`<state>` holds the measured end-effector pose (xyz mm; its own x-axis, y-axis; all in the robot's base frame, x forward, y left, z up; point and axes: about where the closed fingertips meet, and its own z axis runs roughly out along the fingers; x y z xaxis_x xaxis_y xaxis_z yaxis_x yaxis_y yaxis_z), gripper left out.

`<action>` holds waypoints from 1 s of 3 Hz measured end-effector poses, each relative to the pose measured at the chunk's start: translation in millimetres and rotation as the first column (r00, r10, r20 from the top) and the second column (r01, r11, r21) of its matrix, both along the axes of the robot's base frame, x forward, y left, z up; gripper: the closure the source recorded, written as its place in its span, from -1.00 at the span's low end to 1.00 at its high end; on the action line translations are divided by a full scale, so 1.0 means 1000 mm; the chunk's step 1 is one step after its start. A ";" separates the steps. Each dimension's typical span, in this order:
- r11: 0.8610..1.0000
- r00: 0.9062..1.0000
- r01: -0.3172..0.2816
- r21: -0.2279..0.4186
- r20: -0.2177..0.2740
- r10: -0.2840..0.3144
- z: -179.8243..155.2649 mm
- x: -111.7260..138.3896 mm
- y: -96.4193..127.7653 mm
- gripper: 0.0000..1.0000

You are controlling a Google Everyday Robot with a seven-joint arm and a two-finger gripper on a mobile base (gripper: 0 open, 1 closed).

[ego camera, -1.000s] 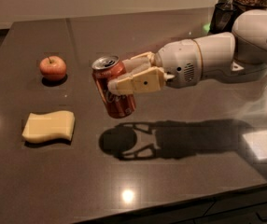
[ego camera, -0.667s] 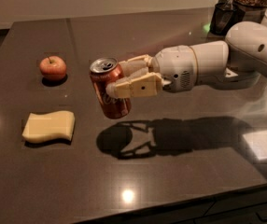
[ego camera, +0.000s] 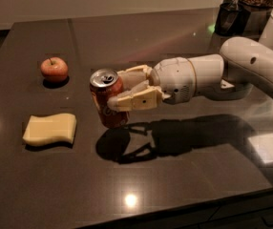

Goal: Place coke can upright

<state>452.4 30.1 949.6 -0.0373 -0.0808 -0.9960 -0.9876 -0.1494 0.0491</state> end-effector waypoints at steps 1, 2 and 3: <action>1.000 0.999 -0.021 0.014 0.026 0.021 -0.009 -0.002 0.000 1.00; 0.999 0.998 -0.050 0.016 0.044 0.049 -0.030 -0.002 -0.001 1.00; 0.999 0.998 -0.052 0.014 0.041 0.051 -0.033 -0.002 -0.001 1.00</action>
Offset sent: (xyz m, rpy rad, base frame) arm -0.0007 -0.0070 -0.0336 0.0284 -0.0457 0.0432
